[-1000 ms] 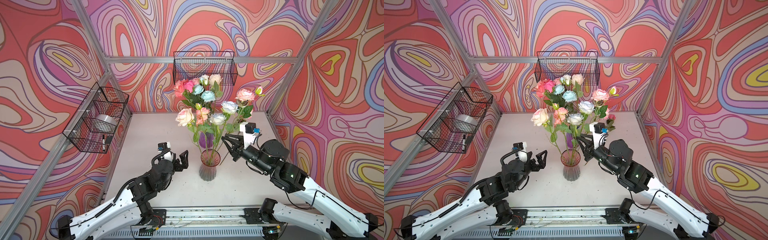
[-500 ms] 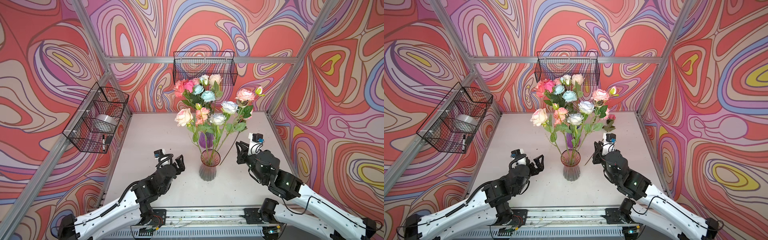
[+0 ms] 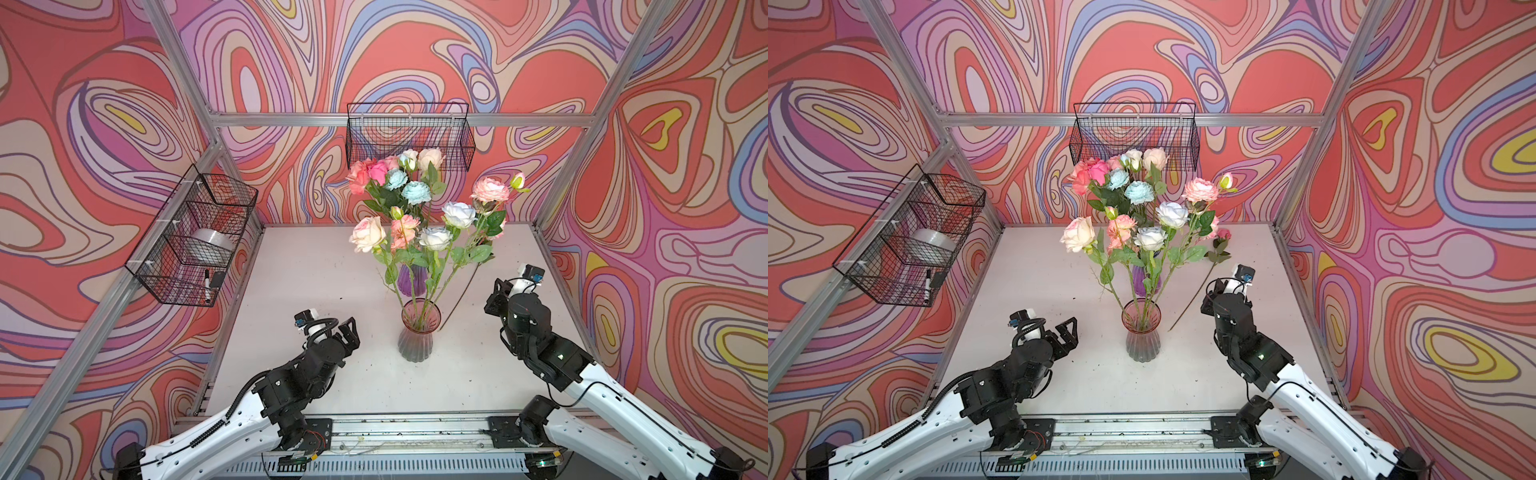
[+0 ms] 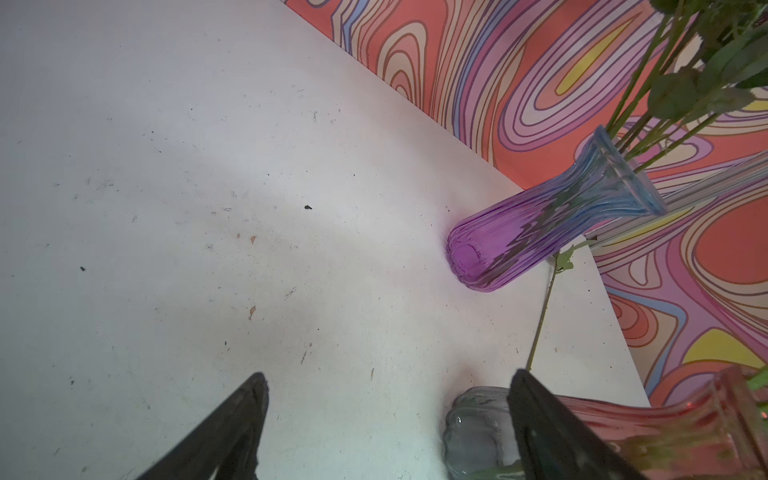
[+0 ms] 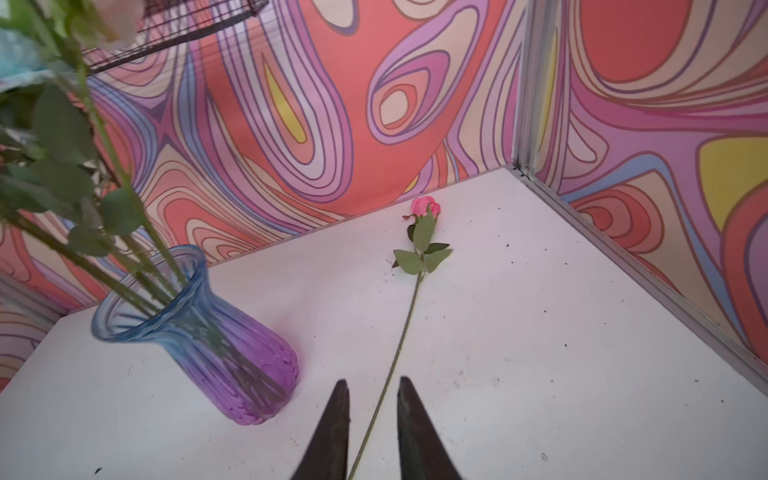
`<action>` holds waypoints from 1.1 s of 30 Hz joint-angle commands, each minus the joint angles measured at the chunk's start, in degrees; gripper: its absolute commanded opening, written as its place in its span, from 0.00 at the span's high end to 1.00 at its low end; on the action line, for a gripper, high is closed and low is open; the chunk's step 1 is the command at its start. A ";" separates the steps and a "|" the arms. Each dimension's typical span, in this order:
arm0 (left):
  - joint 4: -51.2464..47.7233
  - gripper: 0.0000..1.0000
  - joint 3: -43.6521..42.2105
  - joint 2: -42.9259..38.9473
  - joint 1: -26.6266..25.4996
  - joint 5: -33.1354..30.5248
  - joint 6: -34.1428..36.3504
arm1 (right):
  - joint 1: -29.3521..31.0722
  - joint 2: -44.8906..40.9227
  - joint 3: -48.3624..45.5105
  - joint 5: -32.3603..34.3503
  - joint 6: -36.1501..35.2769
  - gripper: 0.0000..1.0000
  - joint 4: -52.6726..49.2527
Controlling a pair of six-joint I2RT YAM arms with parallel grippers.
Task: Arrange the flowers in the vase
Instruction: 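Lower the right gripper to the pink rose stem on the table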
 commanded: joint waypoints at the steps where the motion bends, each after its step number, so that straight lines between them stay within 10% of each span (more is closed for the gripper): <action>1: -1.18 0.09 -1.13 -0.80 0.26 -0.85 -1.42 | -6.60 5.84 1.39 -11.22 4.84 0.79 -2.26; 19: -6.02 0.09 -1.15 -7.18 0.33 0.10 1.40 | -23.62 60.07 34.76 -31.92 2.45 0.77 -13.69; 33: -4.43 0.09 -0.34 -6.65 0.34 -1.59 3.33 | -27.69 75.26 50.18 -32.42 -0.22 0.75 -17.35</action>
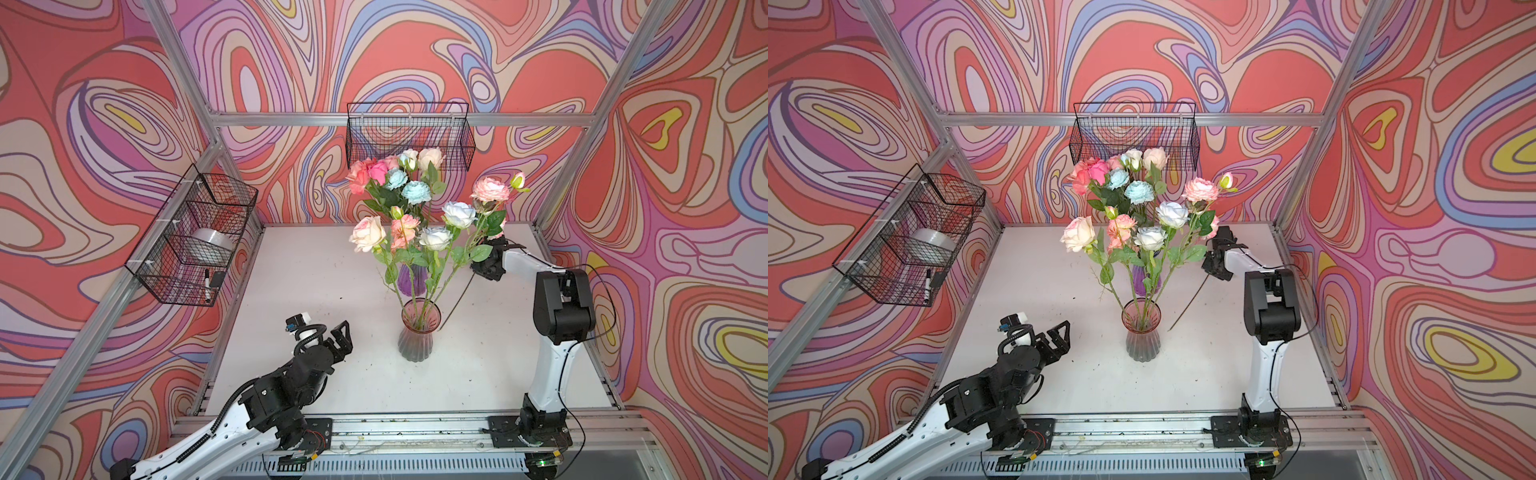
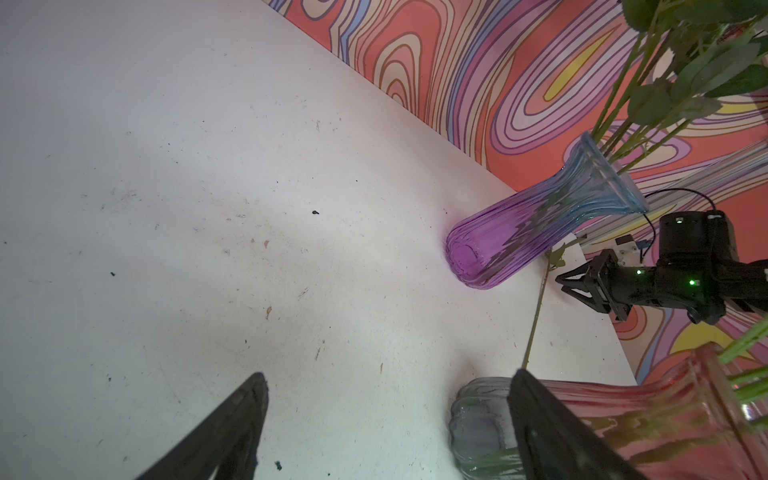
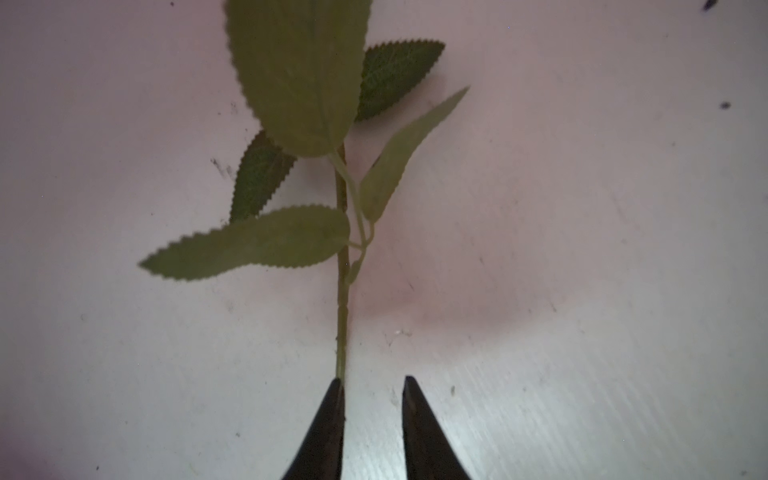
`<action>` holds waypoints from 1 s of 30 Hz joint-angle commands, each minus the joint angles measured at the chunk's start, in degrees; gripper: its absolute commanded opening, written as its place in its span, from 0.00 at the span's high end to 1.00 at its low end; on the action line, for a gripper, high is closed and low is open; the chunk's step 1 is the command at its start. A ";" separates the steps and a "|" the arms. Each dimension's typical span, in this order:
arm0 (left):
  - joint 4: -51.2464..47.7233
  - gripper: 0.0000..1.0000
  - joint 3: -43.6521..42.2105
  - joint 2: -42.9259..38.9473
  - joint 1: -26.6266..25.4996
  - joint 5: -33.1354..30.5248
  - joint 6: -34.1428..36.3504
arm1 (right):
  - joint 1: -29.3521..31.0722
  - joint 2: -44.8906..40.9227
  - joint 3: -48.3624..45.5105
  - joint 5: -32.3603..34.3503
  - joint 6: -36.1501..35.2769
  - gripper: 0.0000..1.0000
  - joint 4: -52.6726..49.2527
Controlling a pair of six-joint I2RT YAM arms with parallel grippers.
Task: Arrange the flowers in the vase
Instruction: 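Lower the right gripper to the pink rose stem on the table, then close the right gripper on the pink rose stem and lift it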
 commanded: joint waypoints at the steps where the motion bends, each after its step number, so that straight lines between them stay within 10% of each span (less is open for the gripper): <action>1: 0.70 0.09 0.84 1.73 0.26 -1.59 1.14 | -0.62 2.51 3.17 -1.57 -1.65 0.75 -1.44; 30: 1.96 0.08 2.15 3.68 0.62 -1.74 3.26 | -0.81 9.37 9.06 -0.59 -4.21 1.00 -3.42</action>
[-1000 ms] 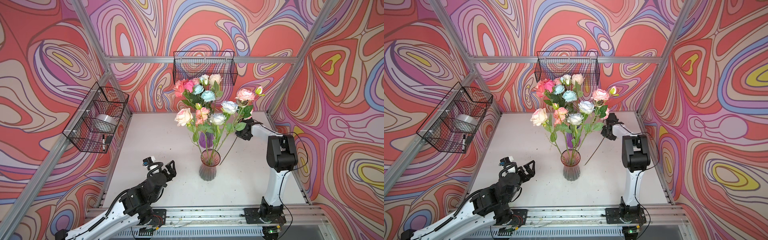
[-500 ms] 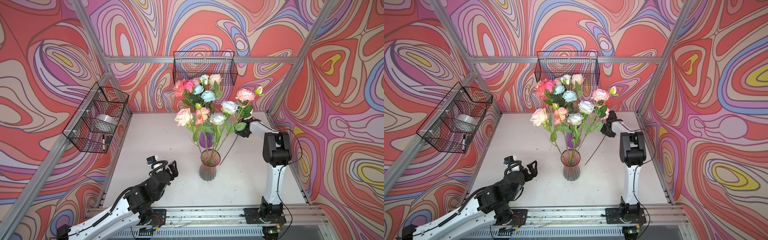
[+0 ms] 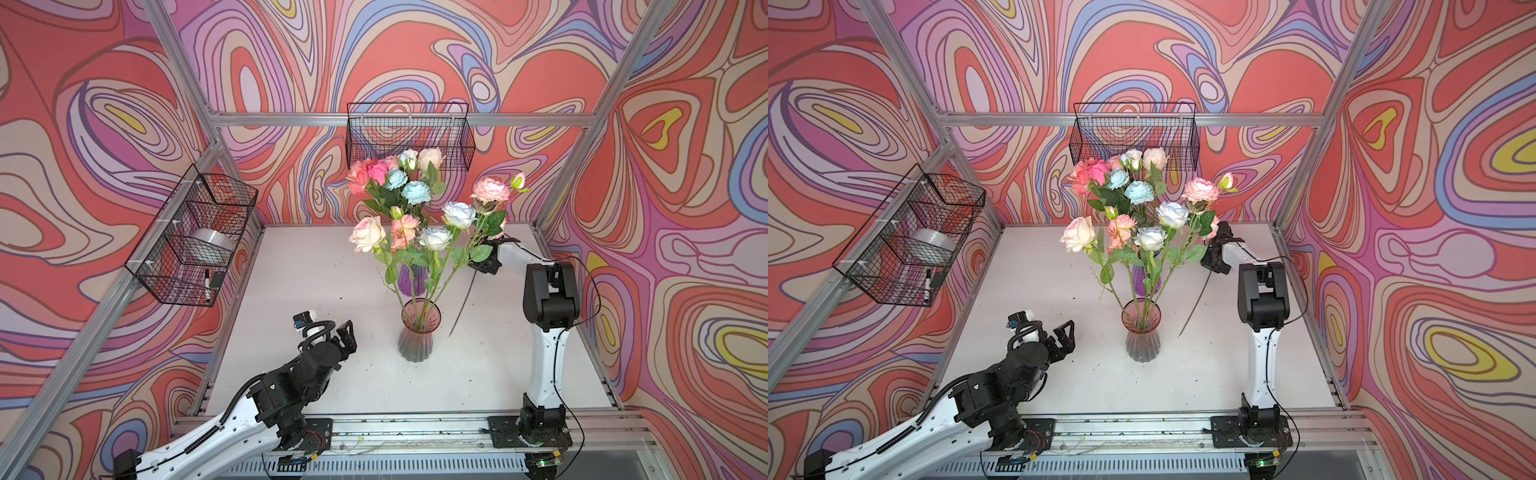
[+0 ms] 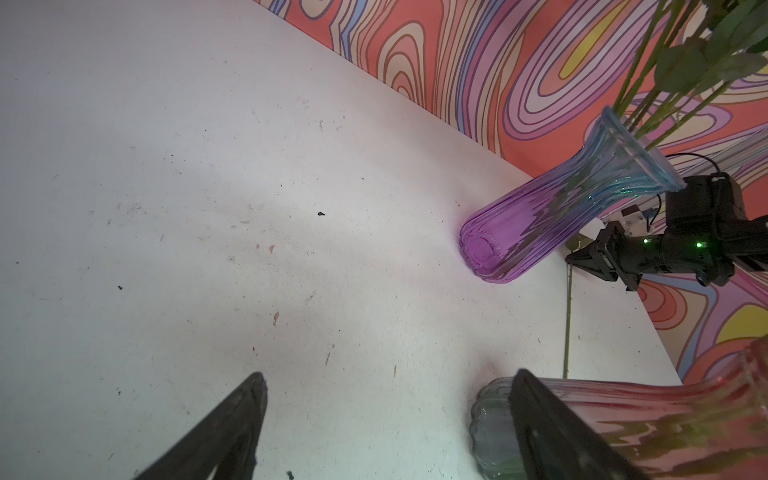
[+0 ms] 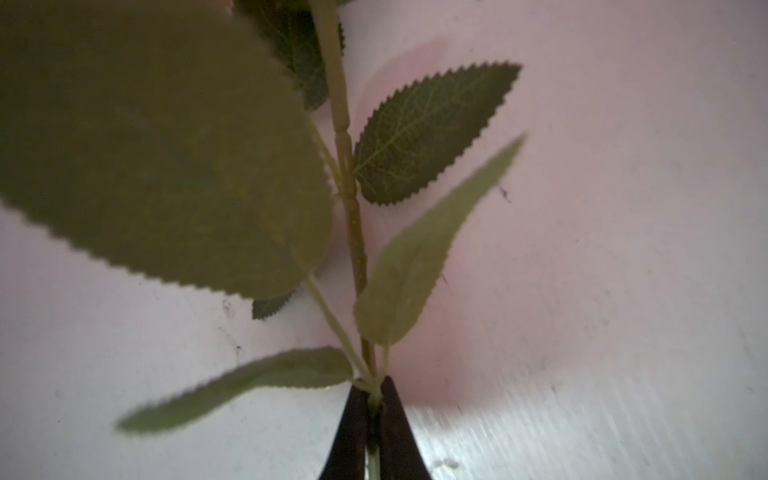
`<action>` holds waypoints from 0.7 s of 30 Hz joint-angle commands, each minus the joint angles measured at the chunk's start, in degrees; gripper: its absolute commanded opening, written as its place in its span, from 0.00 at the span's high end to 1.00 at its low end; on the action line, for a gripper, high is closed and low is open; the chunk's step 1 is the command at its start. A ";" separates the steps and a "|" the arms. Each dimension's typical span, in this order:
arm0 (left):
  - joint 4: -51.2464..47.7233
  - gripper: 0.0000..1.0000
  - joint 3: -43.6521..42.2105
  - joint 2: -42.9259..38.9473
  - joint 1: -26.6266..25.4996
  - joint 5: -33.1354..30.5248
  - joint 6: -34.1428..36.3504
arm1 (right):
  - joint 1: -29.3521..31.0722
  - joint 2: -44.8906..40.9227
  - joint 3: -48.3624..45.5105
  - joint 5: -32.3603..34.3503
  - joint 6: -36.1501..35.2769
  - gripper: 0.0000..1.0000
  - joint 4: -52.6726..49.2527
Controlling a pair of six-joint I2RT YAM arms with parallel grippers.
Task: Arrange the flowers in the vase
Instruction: 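Close the right gripper on the pink rose stem and lift it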
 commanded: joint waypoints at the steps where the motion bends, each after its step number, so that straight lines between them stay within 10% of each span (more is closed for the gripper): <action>1: -0.29 0.08 1.78 -0.81 0.54 -1.39 0.50 | -0.19 0.05 -0.40 1.37 -1.28 1.00 -1.50; 21: -0.79 0.08 13.17 1.02 0.66 4.07 14.50 | -0.20 -26.17 -19.38 -2.14 1.86 1.00 8.70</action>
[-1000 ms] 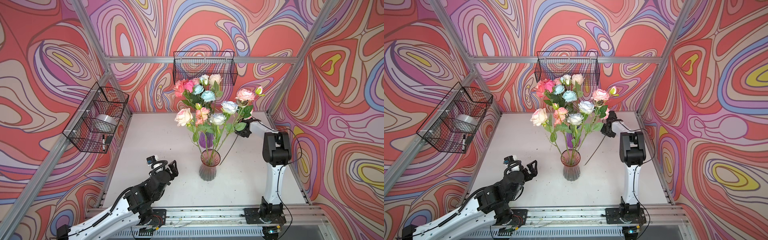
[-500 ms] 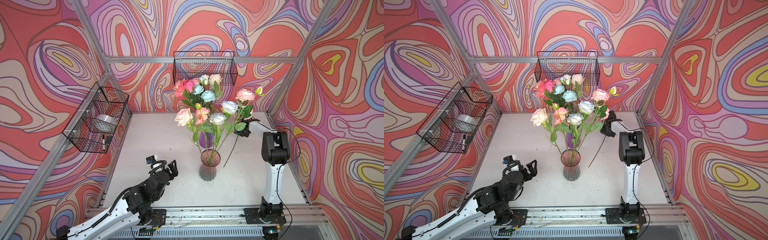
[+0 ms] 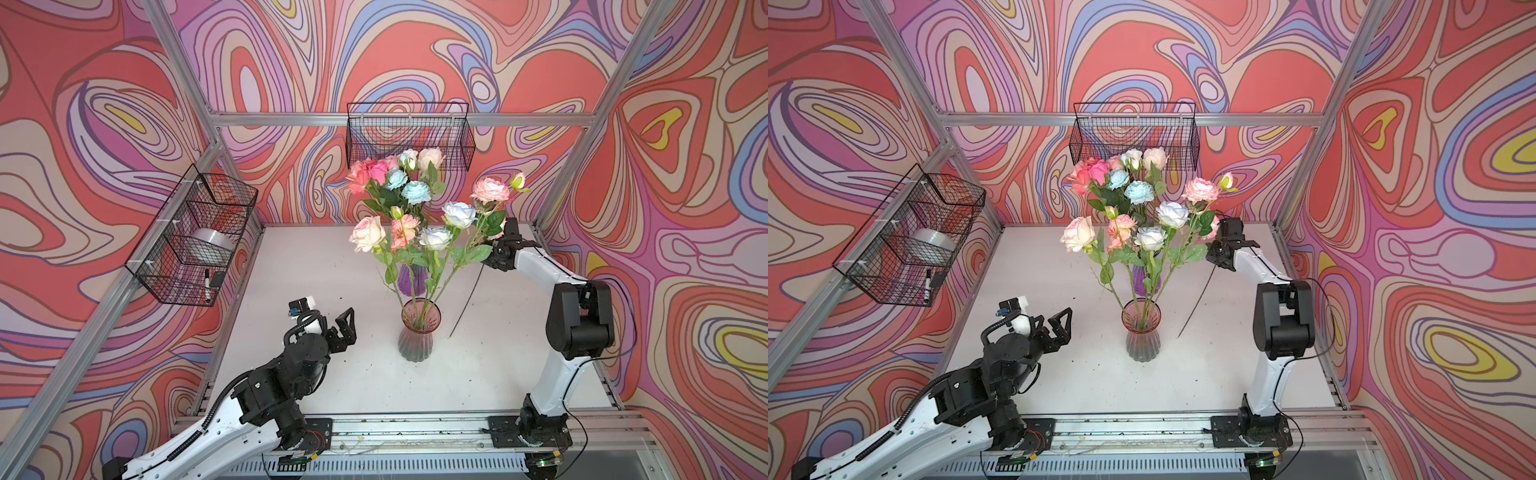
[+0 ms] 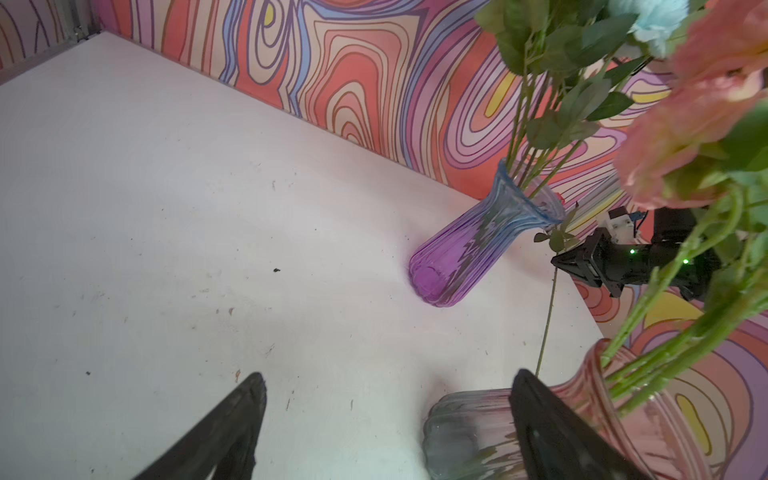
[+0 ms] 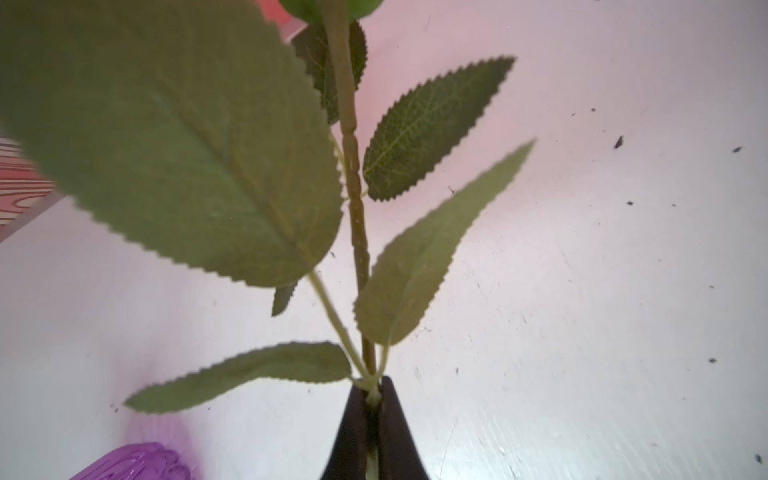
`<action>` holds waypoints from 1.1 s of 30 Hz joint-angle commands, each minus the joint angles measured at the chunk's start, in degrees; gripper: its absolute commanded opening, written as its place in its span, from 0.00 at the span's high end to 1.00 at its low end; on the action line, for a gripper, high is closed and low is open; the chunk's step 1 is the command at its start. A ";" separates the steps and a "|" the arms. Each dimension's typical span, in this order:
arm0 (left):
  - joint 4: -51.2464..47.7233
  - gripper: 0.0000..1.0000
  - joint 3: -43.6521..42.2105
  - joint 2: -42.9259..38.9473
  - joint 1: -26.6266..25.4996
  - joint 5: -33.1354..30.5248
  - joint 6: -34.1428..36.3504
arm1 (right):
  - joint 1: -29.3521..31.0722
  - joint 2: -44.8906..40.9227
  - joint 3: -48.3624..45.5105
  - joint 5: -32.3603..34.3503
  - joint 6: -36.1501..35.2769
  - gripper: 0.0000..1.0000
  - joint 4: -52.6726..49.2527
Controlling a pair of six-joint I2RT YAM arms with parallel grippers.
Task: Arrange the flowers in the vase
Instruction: 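Close the right gripper on the pink rose stem and lift it, then raise the pink rose with the right gripper while the left gripper reaches over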
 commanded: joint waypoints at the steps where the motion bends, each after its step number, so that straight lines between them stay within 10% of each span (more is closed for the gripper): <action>1: -0.80 0.08 2.41 0.94 0.31 1.49 3.56 | -0.16 -5.31 -4.11 -1.28 1.01 1.00 2.59; 21: 4.31 0.07 9.18 4.31 0.30 15.02 14.28 | -0.09 -42.92 -22.33 -6.49 4.93 1.00 7.70; 33: 6.40 0.19 24.96 16.23 0.18 41.31 25.17 | -0.11 -66.05 -23.71 -14.54 1.72 1.00 13.32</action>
